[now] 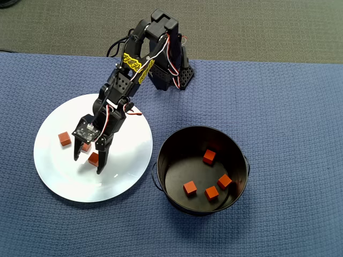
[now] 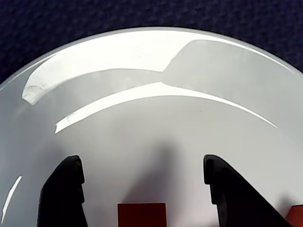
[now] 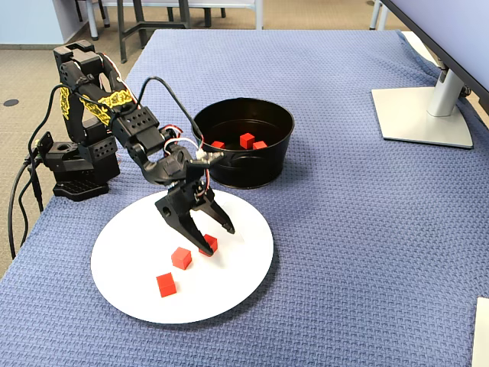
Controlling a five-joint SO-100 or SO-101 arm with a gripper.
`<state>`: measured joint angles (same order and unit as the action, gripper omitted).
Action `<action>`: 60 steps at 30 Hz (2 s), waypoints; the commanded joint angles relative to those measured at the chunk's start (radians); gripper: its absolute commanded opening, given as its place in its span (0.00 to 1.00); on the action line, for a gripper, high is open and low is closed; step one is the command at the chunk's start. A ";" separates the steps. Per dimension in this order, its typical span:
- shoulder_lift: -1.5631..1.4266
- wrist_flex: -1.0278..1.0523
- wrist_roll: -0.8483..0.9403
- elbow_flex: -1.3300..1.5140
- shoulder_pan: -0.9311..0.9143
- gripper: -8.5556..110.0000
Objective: Pick up the red cubes from the white plate and place them in the black recipient
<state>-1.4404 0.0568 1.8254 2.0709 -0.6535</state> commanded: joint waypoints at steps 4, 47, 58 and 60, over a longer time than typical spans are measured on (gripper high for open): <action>0.015 -0.035 -0.041 -0.057 0.014 0.30; -0.112 -0.074 -0.106 0.173 0.055 0.29; -0.144 -0.018 -0.107 0.175 0.032 0.28; -0.144 -0.021 -0.107 0.181 0.029 0.28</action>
<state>-1.5125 0.0383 1.7242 2.2534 -0.6029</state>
